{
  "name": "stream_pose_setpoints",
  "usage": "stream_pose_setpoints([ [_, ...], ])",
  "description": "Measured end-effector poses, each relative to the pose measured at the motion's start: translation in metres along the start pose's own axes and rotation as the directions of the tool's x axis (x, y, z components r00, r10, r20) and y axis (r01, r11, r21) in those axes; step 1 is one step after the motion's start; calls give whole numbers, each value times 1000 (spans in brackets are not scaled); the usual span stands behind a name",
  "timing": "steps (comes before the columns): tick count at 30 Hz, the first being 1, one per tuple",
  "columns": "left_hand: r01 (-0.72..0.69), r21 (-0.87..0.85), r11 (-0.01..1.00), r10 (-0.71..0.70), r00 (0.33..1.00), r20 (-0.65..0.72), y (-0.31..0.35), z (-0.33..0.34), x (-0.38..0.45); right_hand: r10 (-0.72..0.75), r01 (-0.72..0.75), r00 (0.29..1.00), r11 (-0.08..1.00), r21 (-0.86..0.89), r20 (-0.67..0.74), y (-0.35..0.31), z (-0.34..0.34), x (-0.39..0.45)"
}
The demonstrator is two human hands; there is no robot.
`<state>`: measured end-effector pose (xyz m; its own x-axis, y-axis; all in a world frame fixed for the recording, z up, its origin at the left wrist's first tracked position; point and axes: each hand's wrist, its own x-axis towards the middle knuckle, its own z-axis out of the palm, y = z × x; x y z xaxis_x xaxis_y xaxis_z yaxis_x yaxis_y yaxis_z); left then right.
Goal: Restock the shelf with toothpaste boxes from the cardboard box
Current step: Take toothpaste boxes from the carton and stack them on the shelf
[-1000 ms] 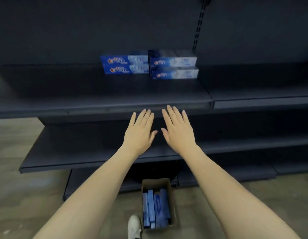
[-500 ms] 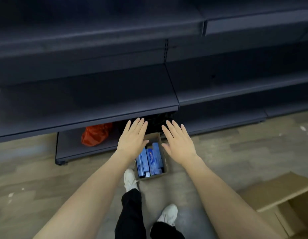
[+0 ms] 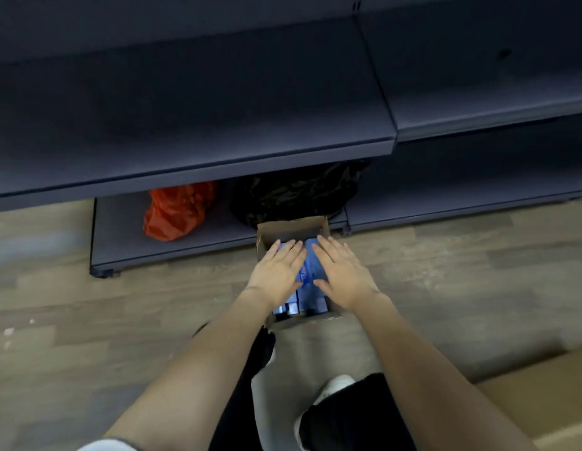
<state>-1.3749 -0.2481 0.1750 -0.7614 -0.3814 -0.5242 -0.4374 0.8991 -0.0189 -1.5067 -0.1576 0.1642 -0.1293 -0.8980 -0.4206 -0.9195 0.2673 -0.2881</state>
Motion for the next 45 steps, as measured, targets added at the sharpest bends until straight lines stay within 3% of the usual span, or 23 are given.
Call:
stream_pose_setpoints([
  [4,-30,84,996,24,998,65,-17,51,41,0,-1,1000,998,57,11,6,55,50],
  [7,-129,222,967,88,979,185,-26,93,70,-1,-2,999,996,94,38,11,98,82],
  [13,-263,341,902,162,941,297,-25,164,126,38,-43,995,998,51,93,38,178,130],
  [24,-290,401,869,86,887,454,-17,228,190,210,-224,972,964,141,108,57,260,177],
  [30,-372,490,788,19,811,585,-28,251,195,404,-427,898,895,127,174,59,287,192],
  [35,-379,511,771,15,813,582,-30,259,194,509,-545,831,825,147,225,58,296,194],
  [40,-320,456,830,9,826,564,-27,257,197,607,-647,762,726,233,225,54,302,201],
  [45,-394,517,760,29,815,578,-27,252,196,674,-709,702,634,310,227,49,304,211],
])
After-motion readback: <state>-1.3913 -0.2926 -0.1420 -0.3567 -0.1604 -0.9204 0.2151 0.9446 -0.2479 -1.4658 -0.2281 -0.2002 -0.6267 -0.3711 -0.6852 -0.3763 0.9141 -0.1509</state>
